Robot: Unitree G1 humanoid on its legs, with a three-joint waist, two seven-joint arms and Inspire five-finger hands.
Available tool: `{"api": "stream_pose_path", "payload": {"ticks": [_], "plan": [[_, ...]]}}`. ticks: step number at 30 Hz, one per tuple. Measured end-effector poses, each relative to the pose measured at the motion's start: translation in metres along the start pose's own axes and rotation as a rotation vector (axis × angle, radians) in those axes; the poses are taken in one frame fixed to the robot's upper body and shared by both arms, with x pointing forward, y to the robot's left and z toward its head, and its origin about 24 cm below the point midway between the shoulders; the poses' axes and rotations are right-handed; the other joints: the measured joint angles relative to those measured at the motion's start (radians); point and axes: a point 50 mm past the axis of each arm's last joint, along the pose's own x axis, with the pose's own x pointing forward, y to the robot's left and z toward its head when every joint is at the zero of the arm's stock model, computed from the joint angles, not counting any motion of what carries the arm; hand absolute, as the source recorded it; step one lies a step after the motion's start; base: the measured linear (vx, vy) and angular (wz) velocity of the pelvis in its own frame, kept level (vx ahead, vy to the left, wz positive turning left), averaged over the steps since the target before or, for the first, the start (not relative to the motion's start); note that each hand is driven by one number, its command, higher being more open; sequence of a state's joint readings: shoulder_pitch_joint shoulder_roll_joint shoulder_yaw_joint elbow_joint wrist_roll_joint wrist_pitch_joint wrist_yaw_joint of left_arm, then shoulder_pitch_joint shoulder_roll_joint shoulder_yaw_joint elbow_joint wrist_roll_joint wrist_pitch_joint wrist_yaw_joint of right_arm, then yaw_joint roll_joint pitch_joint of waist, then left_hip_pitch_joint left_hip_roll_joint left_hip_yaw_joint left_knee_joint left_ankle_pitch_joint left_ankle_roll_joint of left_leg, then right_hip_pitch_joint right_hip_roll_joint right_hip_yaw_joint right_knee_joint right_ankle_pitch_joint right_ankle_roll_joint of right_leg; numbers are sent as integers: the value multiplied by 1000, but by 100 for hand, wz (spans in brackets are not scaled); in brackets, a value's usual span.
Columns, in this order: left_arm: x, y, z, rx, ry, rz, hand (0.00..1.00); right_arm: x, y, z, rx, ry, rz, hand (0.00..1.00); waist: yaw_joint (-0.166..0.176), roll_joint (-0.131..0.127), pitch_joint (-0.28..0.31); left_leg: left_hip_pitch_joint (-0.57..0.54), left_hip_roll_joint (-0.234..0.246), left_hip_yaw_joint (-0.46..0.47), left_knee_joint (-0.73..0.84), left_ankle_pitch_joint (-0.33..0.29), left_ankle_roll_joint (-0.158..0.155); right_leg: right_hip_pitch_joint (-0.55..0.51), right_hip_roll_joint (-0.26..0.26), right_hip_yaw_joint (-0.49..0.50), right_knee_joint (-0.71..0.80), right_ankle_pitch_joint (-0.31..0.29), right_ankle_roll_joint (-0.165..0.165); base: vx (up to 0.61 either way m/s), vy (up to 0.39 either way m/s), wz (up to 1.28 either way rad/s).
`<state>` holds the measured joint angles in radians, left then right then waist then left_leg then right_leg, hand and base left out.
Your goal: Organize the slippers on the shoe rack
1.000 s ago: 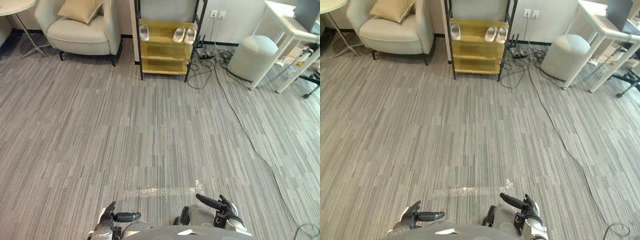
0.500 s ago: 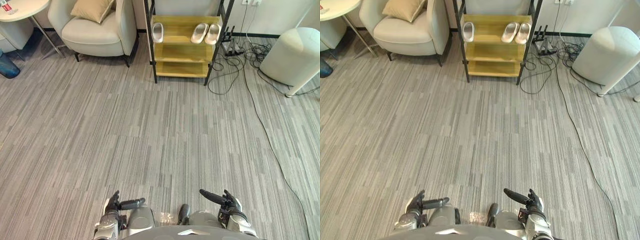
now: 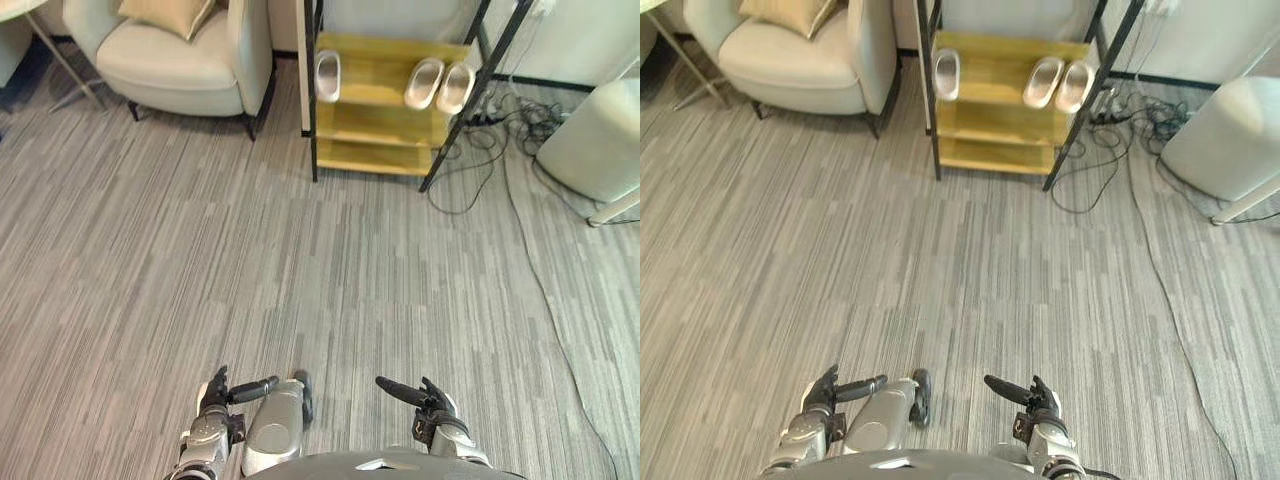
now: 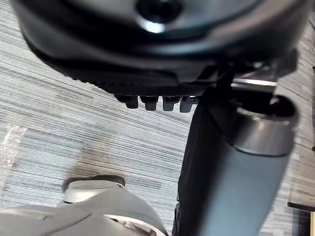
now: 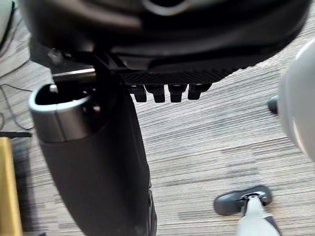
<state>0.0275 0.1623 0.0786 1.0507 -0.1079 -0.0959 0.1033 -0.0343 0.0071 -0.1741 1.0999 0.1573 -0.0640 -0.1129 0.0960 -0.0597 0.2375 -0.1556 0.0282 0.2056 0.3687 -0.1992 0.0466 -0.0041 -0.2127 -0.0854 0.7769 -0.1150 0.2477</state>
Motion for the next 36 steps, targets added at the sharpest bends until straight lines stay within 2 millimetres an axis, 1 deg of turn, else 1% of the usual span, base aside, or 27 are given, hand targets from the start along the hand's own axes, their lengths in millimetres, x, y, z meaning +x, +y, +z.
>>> {"api": "stream_pose_path", "payload": {"ticks": [1,3,4,6,8,9,10,11,12,13,15,16,17,18,20,23,24,25,26,27,29,30,32,33,34,35,36], "plan": [[0,1,-1,26,10,0,100,0,-2,6,0,-28,-2,100,-11,-5,-2,87,-9,-4,-52,-10,3,-99,-28,-51,167,-60,-90,453,79,6],[0,1,-3,31,17,2,100,1,-3,9,-2,-40,-5,100,-16,-2,-1,141,-10,-10,-83,-15,1,-134,-40,-108,176,-102,-135,429,10,16],[0,0,-3,34,14,-3,100,1,-4,12,-3,-55,-6,100,-29,2,0,190,-5,-24,-113,-20,-5,-172,-42,-180,123,-136,-184,403,-46,32],[0,-8,-2,28,12,-21,100,3,-3,23,-11,-94,0,100,-48,23,4,265,30,-36,-167,-29,-21,-265,6,-243,-122,-152,-210,482,-122,29],[-1,-14,-1,20,12,-37,100,4,-3,29,-24,-111,2,100,-55,41,11,308,62,-44,-192,-43,-45,-304,66,-219,-361,-69,-198,486,-177,19],[-1,-16,-2,19,14,-45,100,4,-5,26,-35,-102,1,100,-59,40,10,336,66,-52,-204,-57,-73,-309,86,-196,-483,45,-204,540,-242,37],[-1,-16,-3,19,20,-46,100,3,-10,21,-45,-79,-11,100,-66,34,5,363,67,-67,-209,-76,-105,-292,99,-167,-500,199,-227,561,-262,30],[-1,-23,-4,10,26,-58,100,5,-19,24,-60,-75,-31,100,-62,66,4,388,102,-77,-209,-83,-117,-295,123,-177,-452,178,-260,559,-274,20],[-3,-32,-7,-4,38,-76,100,5,-25,23,-61,-72,-47,100,-68,96,-7,387,131,-84,-175,-72,-135,-295,141,-185,-408,105,-278,448,-222,1],[-4,-34,-8,-9,41,-80,100,5,-26,23,-60,-69,-52,100,-69,103,-8,382,140,-86,-155,-71,-138,-291,147,-187,-400,89,-281,642,-314,-4],[-6,-44,-9,-49,47,-96,100,4,-32,16,-48,-42,-69,100,-73,127,-12,274,191,-128,165,-18,-158,-217,191,-192,-412,26,-303,517,-253,-11],[-6,-45,-9,-57,47,-98,100,4,-33,16,-47,-40,-70,100,-73,129,-12,255,196,-136,214,1,-156,-203,196,-193,-418,22,-305,354,-183,-4],[-6,-45,-6,-73,35,-100,100,2,-35,12,-47,-38,-75,100,-72,130,-7,178,227,-156,421,81,-145,-142,215,-194,-453,7,-316,475,-233,-1],[-5,-44,0,-89,8,-95,100,1,-35,10,-43,-41,-77,100,-68,130,5,68,267,-147,659,44,-144,-44,242,-193,-495,-15,-326,380,-187,-2],[-4,-41,8,-88,-33,-91,100,-1,-34,5,-30,-30,-77,100,-57,110,10,-28,267,-122,718,4,-135,32,251,-184,-542,-36,-334,365,-118,-9],[-4,-42,17,-90,-77,-96,100,-1,-32,3,-26,-24,-77,100,-40,100,15,-124,208,-73,533,-53,-122,109,247,-156,-614,-31,-319,300,-15,-28],[-4,-43,19,-88,-84,-99,100,0,-31,4,-25,-24,-75,100,-35,100,16,-143,139,-78,297,-51,-124,144,236,-130,-644,-33,-303,389,113,-48],[-4,-44,19,-84,-82,-101,100,0,-31,4,-25,-22,-74,100,-31,100,15,-133,99,-87,126,-12,-129,158,227,-113,-657,-41,-289,485,185,-64],[-4,-46,17,-76,-76,-109,100,0,-35,3,-33,-19,-83,100,-22,108,12,-111,68,-107,-32,112,-116,171,228,-85,-665,-57,-264,601,234,-70],[-4,-47,15,-79,-67,-111,100,0,-36,0,-38,-6,-86,100,-5,111,6,-80,58,-102,-55,178,-43,185,227,-52,-666,-72,-249,436,166,-55],[-2,-41,17,-60,-68,-101,100,-1,-25,-4,-34,10,-58,100,-13,56,-6,-71,19,-80,-44,140,-27,191,177,-45,-648,-107,-224,379,95,-23],[-1,-37,18,-50,-67,-95,100,-2,-22,-8,-35,21,-50,100,-12,40,-12,-58,11,-61,-22,100,-20,175,153,-35,-579,-130,-211,456,117,-36],[0,-37,13,-44,-37,-95,100,-1,-22,-7,-43,20,-45,100,-6,41,-14,12,10,-26,-22,58,-8,119,132,-10,-367,-146,-178,419,144,-48],[0,-35,10,-18,-26,-98,100,0,-21,-4,-51,12,-38,100,-14,38,-15,88,2,-14,-53,34,5,35,92,-16,-118,-125,-96,335,110,-25],[0,-35,9,0,-22,-101,100,0,-21,-4,-51,10,-37,100,-19,37,-16,105,-1,-15,-60,28,6,16,79,-23,-59,-127,-87,335,67,-2],[0,-34,6,35,-11,-108,100,-1,-21,-5,-56,10,-36,100,-28,33,-20,154,-7,-25,-84,17,8,-30,43,-76,46,-145,-115,269,27,20],[0,-33,6,44,-10,-109,100,-1,-21,-5,-63,11,-35,100,-29,31,-22,173,-8,-29,-100,16,8,-45,31,-104,58,-153,-131,263,17,23]]}}
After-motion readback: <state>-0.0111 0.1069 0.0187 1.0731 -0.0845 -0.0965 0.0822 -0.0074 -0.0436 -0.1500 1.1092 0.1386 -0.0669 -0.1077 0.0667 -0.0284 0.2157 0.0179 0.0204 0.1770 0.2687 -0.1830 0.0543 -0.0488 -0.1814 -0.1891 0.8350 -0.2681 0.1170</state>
